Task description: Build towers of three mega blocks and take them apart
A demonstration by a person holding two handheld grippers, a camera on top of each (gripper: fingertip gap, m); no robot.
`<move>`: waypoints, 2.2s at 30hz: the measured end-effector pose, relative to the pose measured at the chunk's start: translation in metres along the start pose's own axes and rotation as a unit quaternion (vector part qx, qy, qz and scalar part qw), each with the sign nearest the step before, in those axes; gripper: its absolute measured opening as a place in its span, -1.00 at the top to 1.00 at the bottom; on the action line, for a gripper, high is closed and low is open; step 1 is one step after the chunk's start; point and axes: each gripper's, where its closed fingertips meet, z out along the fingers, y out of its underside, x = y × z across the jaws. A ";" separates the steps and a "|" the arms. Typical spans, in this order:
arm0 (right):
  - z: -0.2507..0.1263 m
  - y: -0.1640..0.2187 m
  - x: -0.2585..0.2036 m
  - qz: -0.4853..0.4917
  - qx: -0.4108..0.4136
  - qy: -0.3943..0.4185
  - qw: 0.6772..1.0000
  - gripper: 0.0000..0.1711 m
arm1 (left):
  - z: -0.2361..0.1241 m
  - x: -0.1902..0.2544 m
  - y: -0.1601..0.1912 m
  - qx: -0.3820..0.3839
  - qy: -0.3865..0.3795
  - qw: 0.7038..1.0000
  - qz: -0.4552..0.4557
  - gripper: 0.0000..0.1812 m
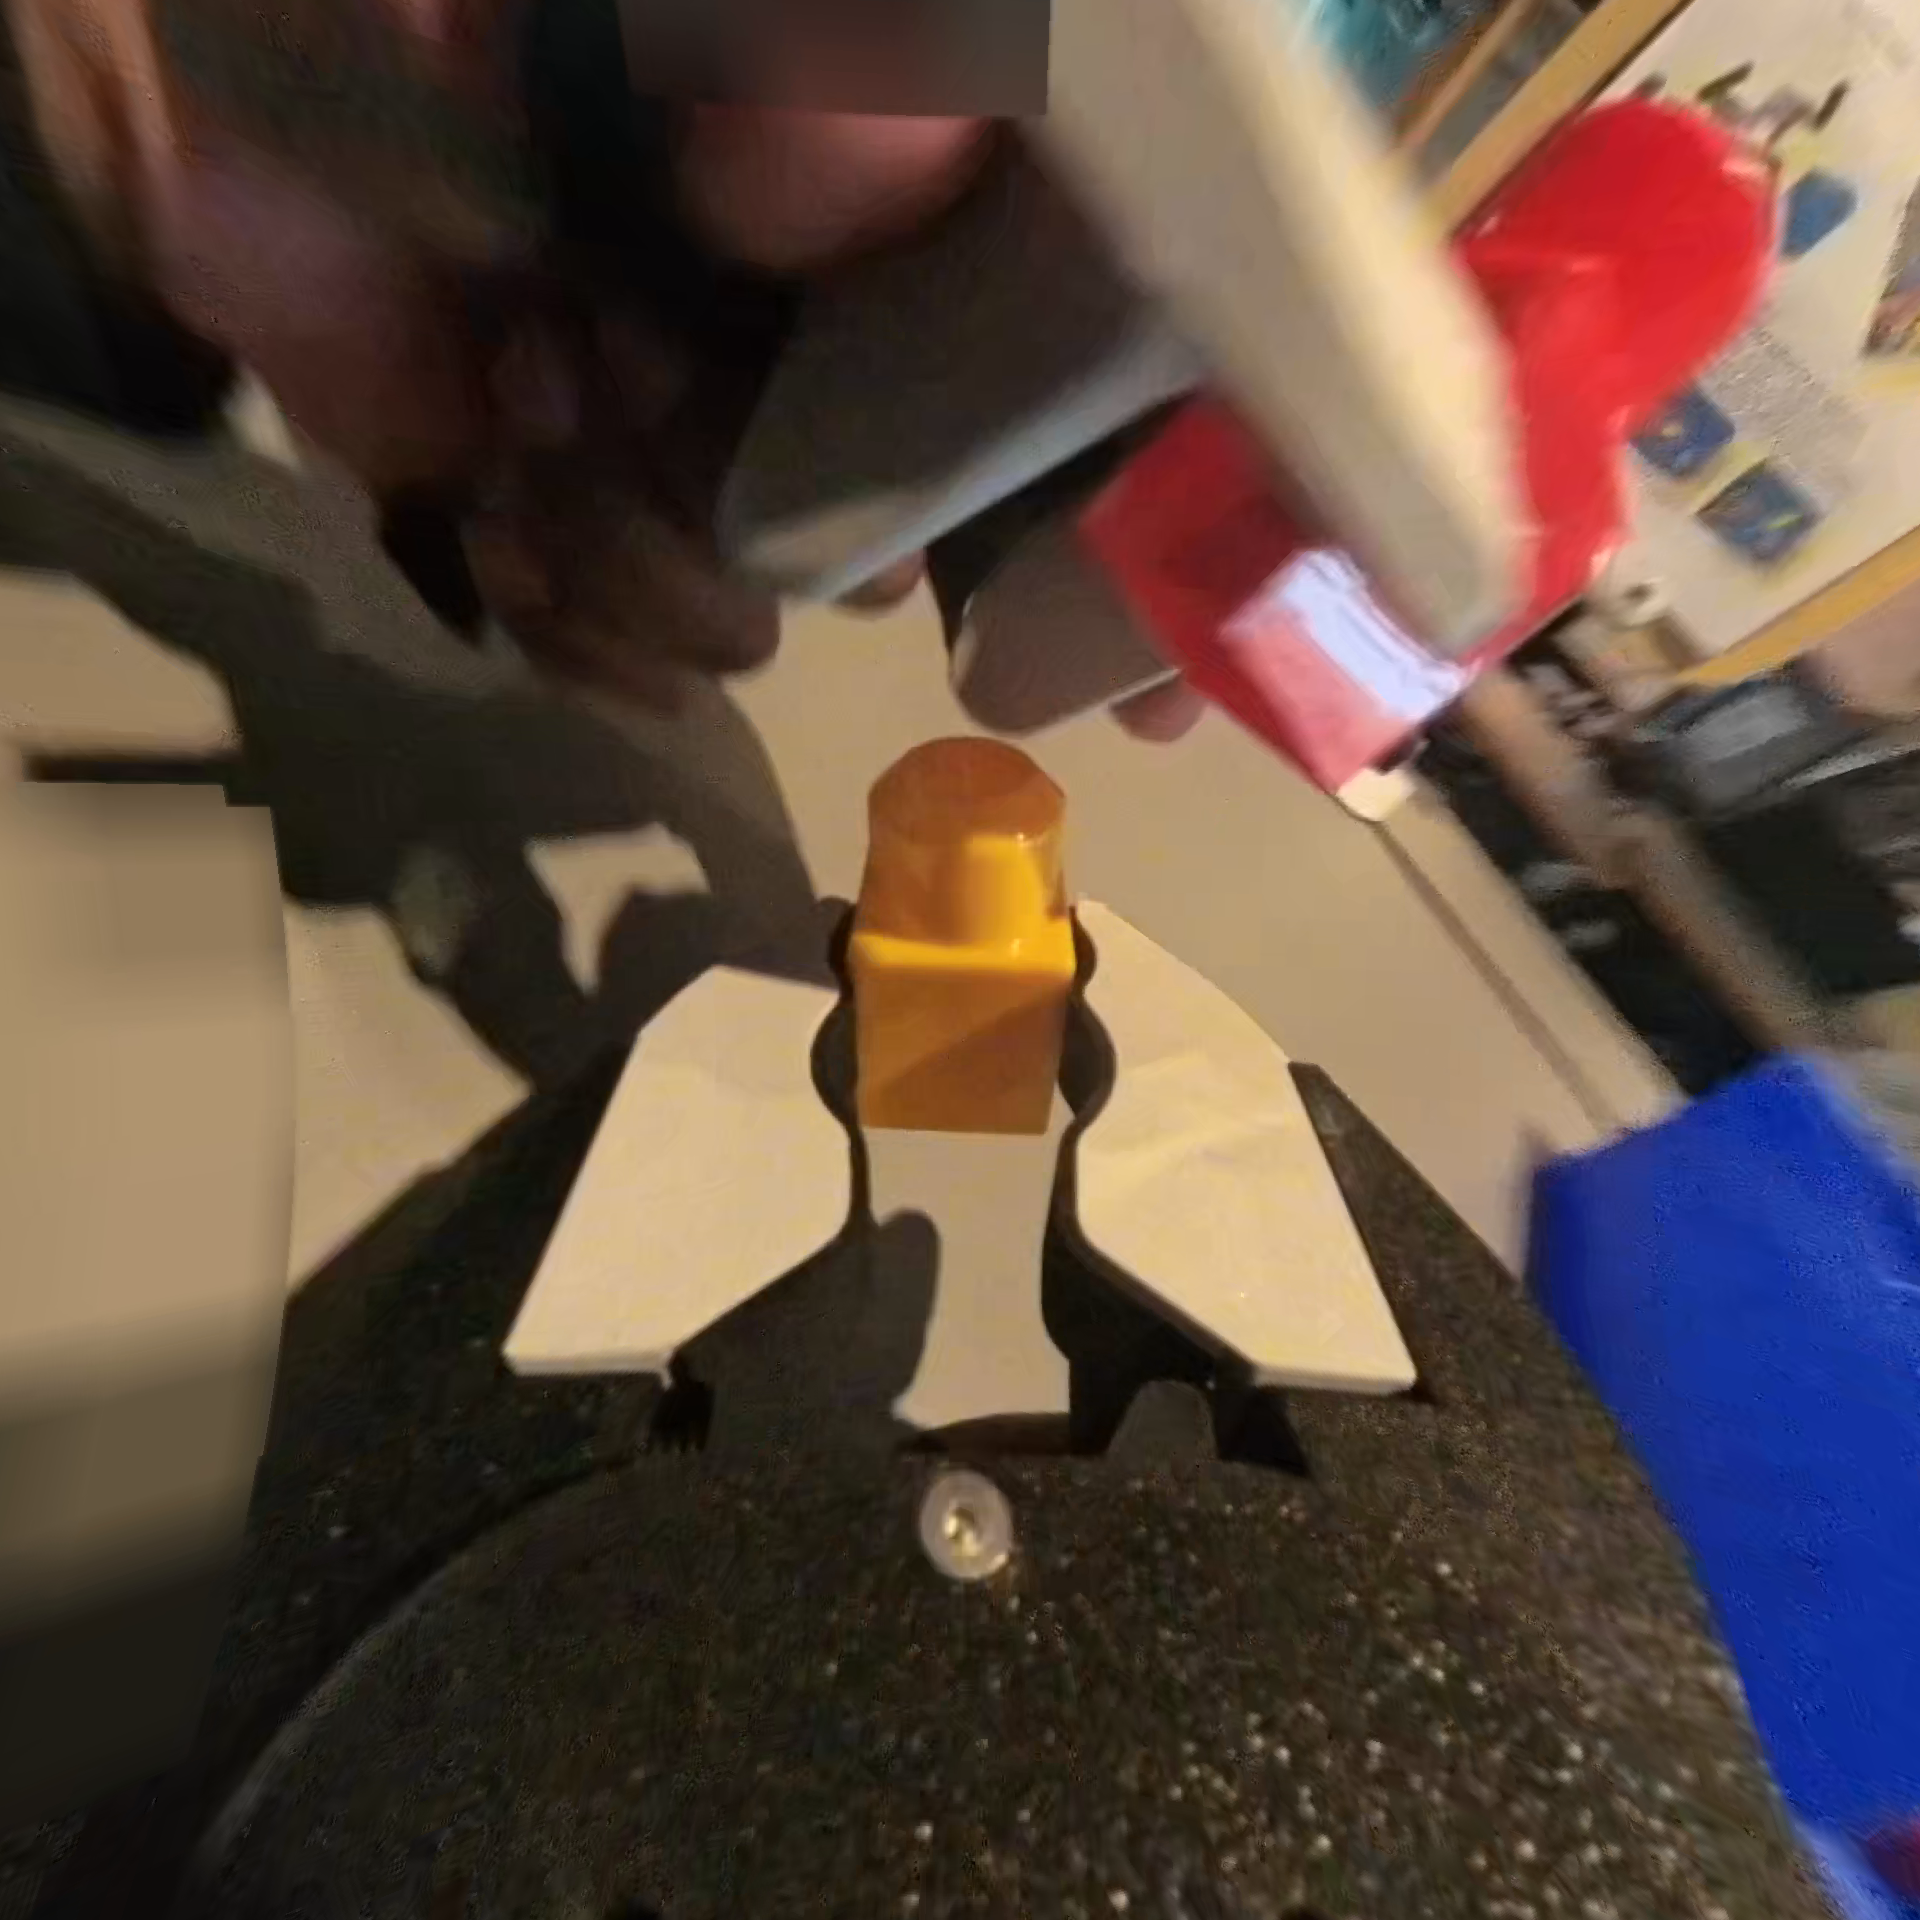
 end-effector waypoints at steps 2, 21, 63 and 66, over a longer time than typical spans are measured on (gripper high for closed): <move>0.006 0.008 -0.005 -0.086 -0.042 0.033 0.995 0.58 | -0.007 -0.012 0.001 0.015 -0.026 0.999 -0.019 0.49; -0.084 0.141 0.264 0.357 -0.059 0.239 0.901 0.44 | -0.028 -0.064 0.030 -0.047 -0.216 0.972 0.083 0.48; -0.016 -0.021 0.123 0.205 -0.063 0.056 0.975 0.41 | -0.044 -0.044 -0.011 -0.030 -0.401 0.773 0.490 0.55; -0.076 0.027 0.217 0.251 -0.066 0.223 0.939 0.42 | -0.046 -0.048 -0.010 -0.036 -0.407 0.778 0.478 0.56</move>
